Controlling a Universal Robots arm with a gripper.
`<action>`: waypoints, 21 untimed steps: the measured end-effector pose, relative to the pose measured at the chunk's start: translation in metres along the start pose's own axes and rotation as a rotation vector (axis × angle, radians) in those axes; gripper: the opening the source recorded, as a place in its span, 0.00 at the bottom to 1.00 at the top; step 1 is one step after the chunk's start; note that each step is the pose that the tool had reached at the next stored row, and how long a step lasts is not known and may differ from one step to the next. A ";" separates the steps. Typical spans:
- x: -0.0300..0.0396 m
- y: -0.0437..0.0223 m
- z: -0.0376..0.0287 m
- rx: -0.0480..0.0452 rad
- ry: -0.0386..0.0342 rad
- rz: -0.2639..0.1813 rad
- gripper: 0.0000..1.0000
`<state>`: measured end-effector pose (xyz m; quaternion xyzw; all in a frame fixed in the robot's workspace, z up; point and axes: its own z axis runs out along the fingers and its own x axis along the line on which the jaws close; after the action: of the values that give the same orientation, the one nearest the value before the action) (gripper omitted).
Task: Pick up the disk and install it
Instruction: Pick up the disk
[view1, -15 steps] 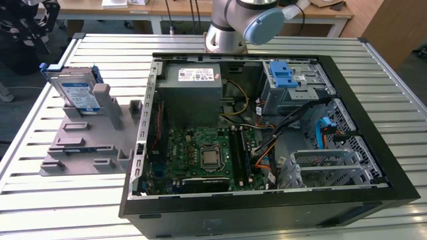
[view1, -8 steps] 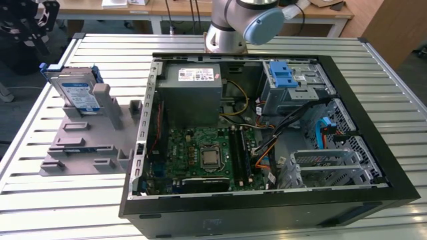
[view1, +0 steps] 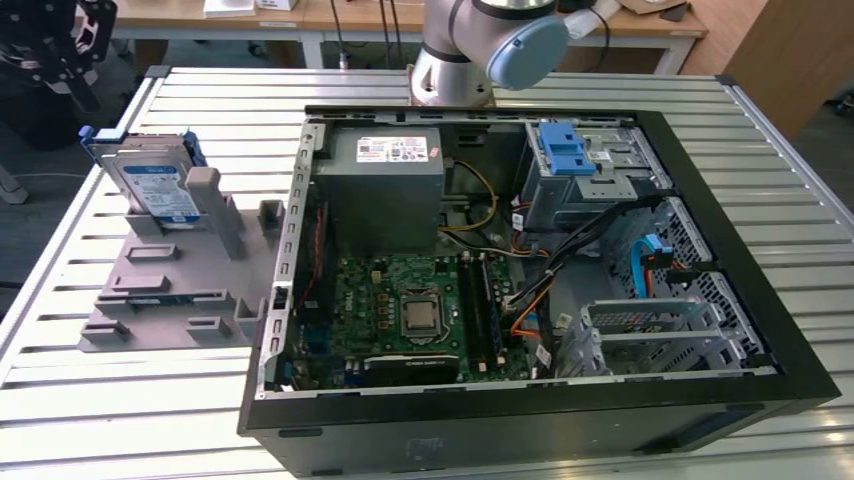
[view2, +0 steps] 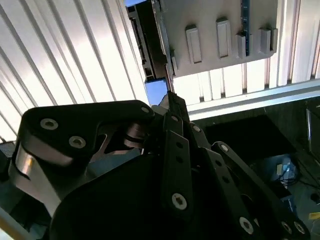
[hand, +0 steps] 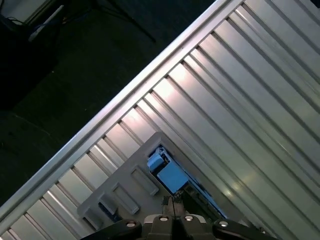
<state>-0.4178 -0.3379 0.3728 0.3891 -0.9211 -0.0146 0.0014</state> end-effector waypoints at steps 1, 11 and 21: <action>0.0000 0.0000 0.0001 0.0000 0.0003 -0.016 0.11; 0.0000 0.0000 0.0007 0.0015 0.0023 -0.174 0.11; 0.0000 0.0000 0.0014 0.0058 0.0012 -0.328 0.11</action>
<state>-0.4178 -0.3379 0.3714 0.5342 -0.8453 -0.0117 -0.0015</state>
